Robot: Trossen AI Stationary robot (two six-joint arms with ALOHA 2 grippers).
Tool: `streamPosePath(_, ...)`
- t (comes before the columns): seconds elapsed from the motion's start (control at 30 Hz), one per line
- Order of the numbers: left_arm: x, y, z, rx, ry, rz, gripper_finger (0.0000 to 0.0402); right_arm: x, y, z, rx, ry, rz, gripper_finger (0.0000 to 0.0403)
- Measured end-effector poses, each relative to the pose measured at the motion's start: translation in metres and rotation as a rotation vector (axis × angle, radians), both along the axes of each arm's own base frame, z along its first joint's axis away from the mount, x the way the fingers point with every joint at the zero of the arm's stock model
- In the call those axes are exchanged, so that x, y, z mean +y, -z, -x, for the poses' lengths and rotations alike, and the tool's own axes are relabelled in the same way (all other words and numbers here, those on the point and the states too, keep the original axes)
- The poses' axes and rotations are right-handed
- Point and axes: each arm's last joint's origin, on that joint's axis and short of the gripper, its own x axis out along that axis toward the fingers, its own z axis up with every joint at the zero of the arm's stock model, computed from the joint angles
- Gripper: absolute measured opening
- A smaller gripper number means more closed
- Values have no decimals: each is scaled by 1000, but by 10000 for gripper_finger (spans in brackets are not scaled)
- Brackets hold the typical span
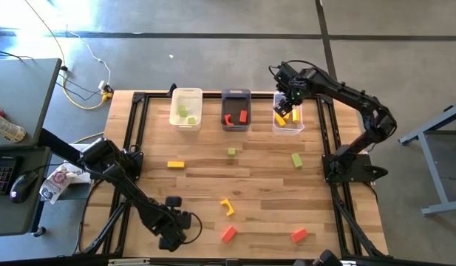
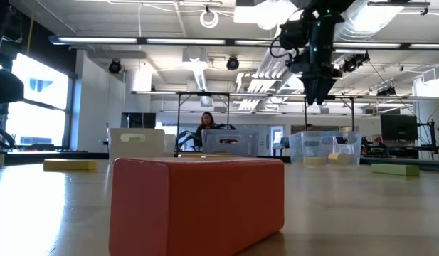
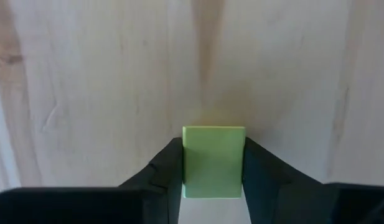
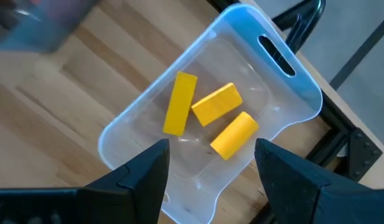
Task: Sort & place blocks by color
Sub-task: Put the green block into the white bin
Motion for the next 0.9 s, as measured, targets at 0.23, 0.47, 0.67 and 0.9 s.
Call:
streamPosePath(0.23, 14, -13, -3, -26, -22, -27, 104, 20, -19, 0, -55, -77, 60, 225)
streamPosePath(0.47, 34, -29, -4, -44, -19, -96, 101, 44, -33, -3, -109, -159, 94, 225)
streamPosePath(0.67, 58, -46, -4, -67, -30, -184, 106, 61, -35, -12, -124, -270, 83, 225)
streamPosePath(0.9, 98, -72, -4, -123, -90, -344, 106, 79, -35, -22, -123, -371, 82, 225)
